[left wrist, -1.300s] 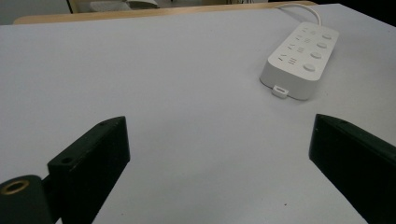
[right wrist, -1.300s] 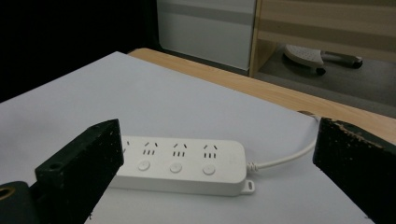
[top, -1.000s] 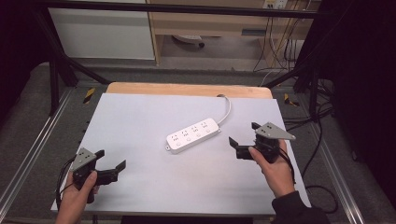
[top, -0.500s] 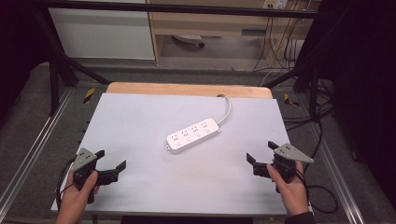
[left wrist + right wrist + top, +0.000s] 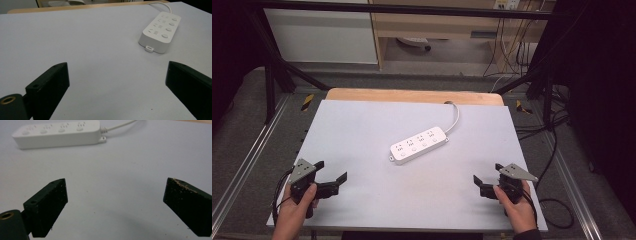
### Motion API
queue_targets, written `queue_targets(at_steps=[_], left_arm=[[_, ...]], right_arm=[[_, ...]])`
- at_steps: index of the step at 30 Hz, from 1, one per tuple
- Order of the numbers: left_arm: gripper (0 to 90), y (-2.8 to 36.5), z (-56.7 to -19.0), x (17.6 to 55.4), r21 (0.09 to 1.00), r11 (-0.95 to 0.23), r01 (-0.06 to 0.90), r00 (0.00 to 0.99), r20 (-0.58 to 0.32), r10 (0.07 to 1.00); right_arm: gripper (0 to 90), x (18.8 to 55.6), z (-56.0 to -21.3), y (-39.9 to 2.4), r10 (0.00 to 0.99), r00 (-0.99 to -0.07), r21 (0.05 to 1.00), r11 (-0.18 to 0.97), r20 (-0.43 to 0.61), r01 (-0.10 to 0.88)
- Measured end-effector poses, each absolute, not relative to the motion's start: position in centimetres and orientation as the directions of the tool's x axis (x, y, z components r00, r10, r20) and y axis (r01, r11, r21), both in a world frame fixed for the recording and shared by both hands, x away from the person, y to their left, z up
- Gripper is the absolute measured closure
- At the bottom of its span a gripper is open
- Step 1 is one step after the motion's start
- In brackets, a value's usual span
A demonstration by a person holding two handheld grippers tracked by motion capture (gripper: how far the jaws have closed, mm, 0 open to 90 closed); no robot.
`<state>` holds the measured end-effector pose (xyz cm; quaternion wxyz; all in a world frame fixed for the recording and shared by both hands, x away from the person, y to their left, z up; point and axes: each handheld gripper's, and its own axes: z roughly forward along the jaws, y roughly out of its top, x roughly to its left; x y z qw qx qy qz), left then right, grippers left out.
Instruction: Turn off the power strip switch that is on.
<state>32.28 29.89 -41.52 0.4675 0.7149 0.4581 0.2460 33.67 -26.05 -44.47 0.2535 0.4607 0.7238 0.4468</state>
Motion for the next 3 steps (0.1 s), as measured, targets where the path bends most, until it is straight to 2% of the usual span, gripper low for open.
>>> queue_targets(at_steps=[3], left_arm=[[5.0, 29.86, -41.51, 32.26, 0.894, -0.147, 0.424, 0.46, -0.073, 0.885]], right_arm=[[6.1, 34.3, -45.27, -25.68, 0.896, -0.444, 0.85, 0.217, 0.022, 0.48]])
